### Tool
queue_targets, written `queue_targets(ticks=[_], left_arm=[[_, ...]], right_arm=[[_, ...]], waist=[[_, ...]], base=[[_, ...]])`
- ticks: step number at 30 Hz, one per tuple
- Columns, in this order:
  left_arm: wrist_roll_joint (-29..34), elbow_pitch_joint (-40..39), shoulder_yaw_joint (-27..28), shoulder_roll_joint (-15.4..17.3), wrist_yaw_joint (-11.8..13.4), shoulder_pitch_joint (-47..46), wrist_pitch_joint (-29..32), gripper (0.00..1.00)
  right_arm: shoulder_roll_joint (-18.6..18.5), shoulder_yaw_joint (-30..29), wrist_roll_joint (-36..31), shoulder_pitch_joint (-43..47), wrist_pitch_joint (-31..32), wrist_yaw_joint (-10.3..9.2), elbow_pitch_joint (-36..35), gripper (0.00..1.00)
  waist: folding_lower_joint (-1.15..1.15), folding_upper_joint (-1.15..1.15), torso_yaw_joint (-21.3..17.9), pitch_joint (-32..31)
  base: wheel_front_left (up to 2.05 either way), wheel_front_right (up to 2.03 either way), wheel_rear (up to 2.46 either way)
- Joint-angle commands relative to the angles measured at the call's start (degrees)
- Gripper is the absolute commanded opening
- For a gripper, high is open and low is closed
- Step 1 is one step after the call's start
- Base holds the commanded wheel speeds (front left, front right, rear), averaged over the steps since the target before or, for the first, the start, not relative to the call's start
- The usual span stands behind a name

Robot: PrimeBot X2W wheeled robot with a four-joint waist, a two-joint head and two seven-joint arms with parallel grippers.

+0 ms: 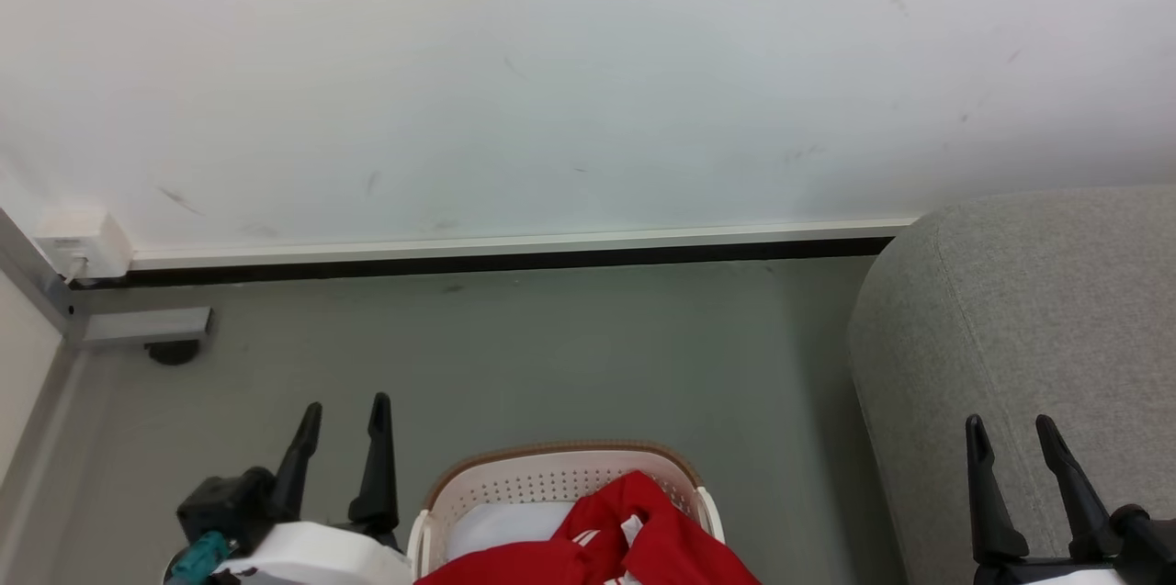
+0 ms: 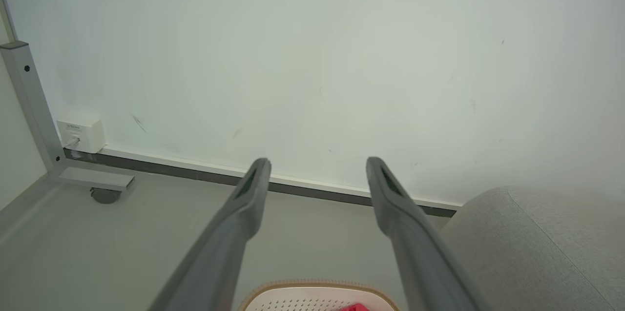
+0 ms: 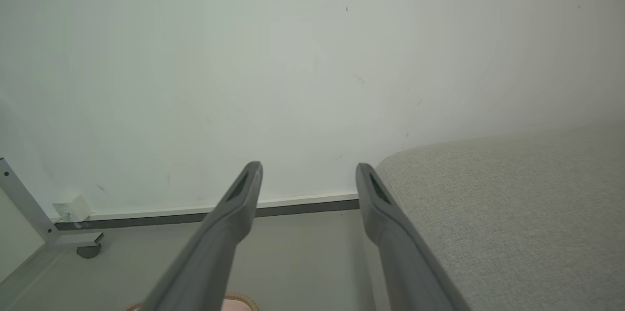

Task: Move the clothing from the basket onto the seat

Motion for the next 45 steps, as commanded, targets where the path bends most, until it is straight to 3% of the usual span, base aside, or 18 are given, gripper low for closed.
queue_targets(ticks=[1, 22, 45], left_arm=[[1.8, -0.2, 0.2, 0.1, -0.2, -1.1, -0.5, 1.0], [9.1, 0.1, 0.4, -0.3, -1.1, -1.7, -2.8, 1.0], [8.3, 0.8, 0.2, -0.3, -1.2, -1.7, -3.4, 1.0]], right_arm=[[-0.2, 0.1, -1.1, 0.6, -0.5, -0.09, -0.7, 1.0], [0.1, 0.3, -7.8, 0.9, -2.8, -0.11, -1.7, 1.0], [0.0, 0.3, -8.9, 1.3, -3.5, -0.12, -2.3, 1.0]], waist=[[0.0, 0.0, 0.1, 0.0], [0.0, 0.0, 0.2, 0.3], [0.0, 0.0, 0.5, 0.4]], base=[[0.0, 0.0, 0.0], [0.0, 0.0, 0.0], [0.0, 0.0, 0.0]])
